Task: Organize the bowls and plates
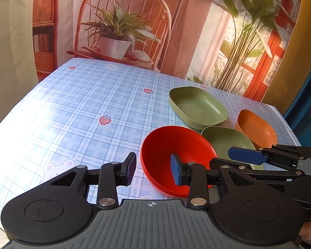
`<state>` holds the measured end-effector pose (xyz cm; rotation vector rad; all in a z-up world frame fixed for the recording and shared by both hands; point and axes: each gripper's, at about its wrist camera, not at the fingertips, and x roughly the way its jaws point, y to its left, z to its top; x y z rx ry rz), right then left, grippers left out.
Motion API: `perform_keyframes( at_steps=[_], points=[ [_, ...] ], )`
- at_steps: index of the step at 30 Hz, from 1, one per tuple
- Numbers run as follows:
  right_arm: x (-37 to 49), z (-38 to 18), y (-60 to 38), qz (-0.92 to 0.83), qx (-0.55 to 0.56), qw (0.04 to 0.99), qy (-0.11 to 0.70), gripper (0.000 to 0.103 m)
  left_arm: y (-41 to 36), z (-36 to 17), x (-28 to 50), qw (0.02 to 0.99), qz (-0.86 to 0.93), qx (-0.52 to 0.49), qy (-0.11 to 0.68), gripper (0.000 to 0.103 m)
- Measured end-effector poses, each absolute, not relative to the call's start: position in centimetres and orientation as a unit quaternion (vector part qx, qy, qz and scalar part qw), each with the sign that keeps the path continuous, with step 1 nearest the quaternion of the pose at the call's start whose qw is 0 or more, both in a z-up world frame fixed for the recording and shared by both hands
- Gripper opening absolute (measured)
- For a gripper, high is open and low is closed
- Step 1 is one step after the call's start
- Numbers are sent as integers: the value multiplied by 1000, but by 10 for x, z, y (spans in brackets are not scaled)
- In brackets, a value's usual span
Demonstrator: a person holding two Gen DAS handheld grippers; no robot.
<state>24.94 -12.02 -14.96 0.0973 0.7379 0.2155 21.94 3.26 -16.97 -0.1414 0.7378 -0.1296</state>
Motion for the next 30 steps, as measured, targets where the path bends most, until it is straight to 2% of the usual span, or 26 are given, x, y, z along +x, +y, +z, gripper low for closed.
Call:
perform_keyframes(
  at_steps=[10,19,30],
  points=[
    [241,-151,-153,76,72,932,347,34,26,-164,226,924,-81,-61,369,38],
    [261,-152,-190,55,70,938,335,34,23,-144,270,919,-102,-66,375,38],
    [290,-161,-242,19,87,940,330,34,-11,-143,319,915,-129,-48,378,38]
  ],
)
